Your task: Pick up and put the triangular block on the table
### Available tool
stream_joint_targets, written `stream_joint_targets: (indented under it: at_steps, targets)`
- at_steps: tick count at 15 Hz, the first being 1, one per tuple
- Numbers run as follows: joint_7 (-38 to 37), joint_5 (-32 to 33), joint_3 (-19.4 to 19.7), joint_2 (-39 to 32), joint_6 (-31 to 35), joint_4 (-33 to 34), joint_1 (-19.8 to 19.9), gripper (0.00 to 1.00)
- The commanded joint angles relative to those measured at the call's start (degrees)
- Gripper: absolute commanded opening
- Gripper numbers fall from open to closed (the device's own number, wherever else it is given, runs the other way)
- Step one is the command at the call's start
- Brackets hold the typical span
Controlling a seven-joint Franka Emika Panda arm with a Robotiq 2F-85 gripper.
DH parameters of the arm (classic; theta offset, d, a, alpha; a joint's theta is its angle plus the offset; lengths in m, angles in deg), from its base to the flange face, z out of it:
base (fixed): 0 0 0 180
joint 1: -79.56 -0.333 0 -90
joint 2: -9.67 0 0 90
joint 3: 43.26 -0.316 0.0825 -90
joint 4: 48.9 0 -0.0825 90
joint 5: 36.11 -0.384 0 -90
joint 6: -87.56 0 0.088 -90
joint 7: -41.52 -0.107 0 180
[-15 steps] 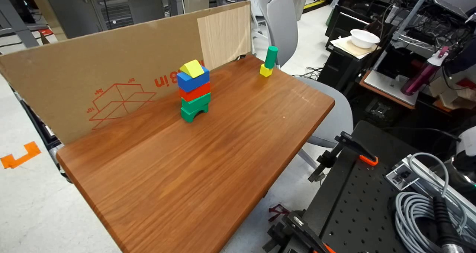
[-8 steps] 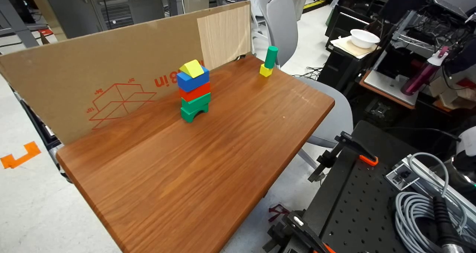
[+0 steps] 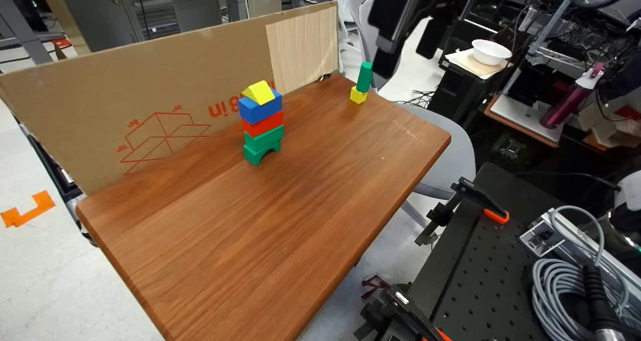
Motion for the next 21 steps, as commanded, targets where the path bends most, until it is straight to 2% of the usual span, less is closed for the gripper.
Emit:
stream_joint_targets:
  at_steps: [1,5,11,17,21]
  targets:
    - [-1.6,-0.3,-1.2,-9.5,0.8,9.0,-0.6,1.0]
    - [-3.5,0.2,-2.0,-18.1,-0.4,18.5,-1.2,1.0]
    - [-6.4,3.0,-1.2,-29.0,-1.7,30.5,-3.2,1.0]
    - [-8.0,3.4,-1.0,-36.8,-6.3,42.0,-4.7,1.0]
    - [-8.2,3.4,-0.8,-40.5,-10.4,47.3,-5.4,1.0]
